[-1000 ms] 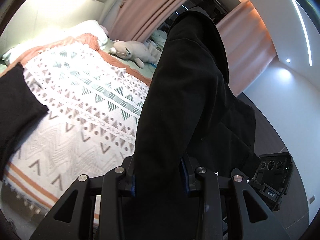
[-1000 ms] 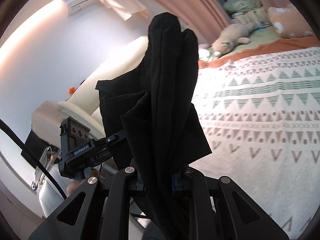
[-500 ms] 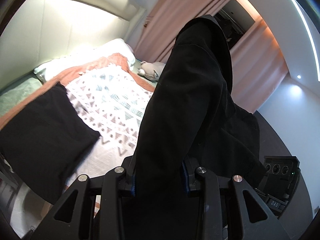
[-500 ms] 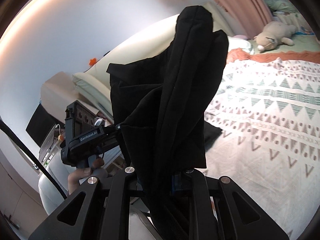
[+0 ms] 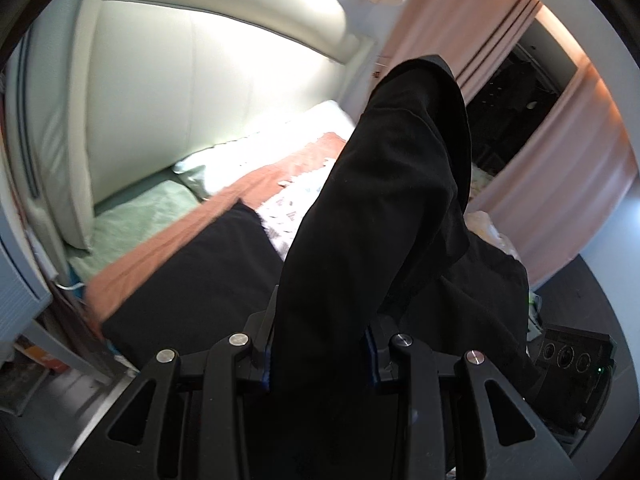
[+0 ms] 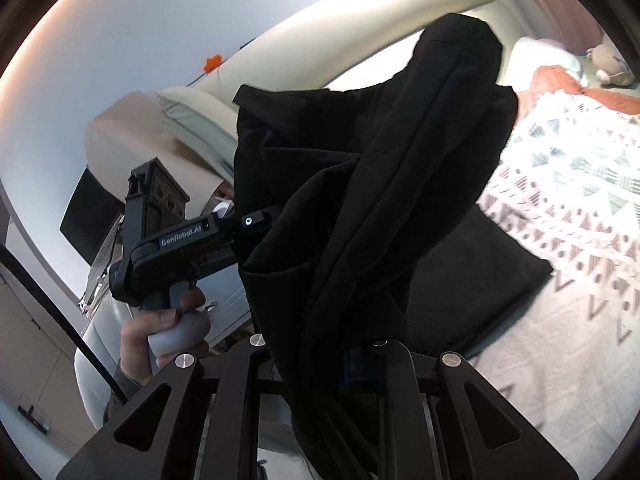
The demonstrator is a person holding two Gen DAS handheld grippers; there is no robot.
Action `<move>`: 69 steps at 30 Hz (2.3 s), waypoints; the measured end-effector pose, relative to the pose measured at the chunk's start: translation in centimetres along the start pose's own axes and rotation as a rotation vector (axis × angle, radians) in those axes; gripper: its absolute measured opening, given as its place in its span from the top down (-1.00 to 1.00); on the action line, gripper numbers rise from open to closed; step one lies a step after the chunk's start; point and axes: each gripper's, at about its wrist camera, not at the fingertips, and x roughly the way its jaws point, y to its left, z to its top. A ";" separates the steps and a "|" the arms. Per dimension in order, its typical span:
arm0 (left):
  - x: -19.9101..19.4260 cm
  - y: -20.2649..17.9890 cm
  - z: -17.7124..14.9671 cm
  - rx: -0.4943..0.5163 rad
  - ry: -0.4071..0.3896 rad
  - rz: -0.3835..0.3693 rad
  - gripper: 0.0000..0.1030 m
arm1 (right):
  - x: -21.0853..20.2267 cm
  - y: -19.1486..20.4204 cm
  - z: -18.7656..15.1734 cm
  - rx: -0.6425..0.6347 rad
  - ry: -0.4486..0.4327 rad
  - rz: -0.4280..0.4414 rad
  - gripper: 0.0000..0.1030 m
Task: Fold large clothes
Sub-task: 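Lift the folded shirt with both grippers and carry it toward the headboard, then lower the folded shirt onto the bed corner and open both grippers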
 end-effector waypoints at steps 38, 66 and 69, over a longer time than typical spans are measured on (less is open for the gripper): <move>14.7 7.2 3.8 0.037 0.056 0.412 -0.50 | 5.5 -25.1 -4.7 0.404 0.061 -0.002 0.75; 6.8 9.2 -12.1 -0.171 -0.047 0.478 -0.50 | 2.8 -19.8 -2.7 0.286 0.118 -0.379 -0.08; 6.3 7.8 -12.3 -0.154 -0.042 0.476 -0.50 | 0.2 -18.3 -2.3 0.242 0.110 -0.394 -0.12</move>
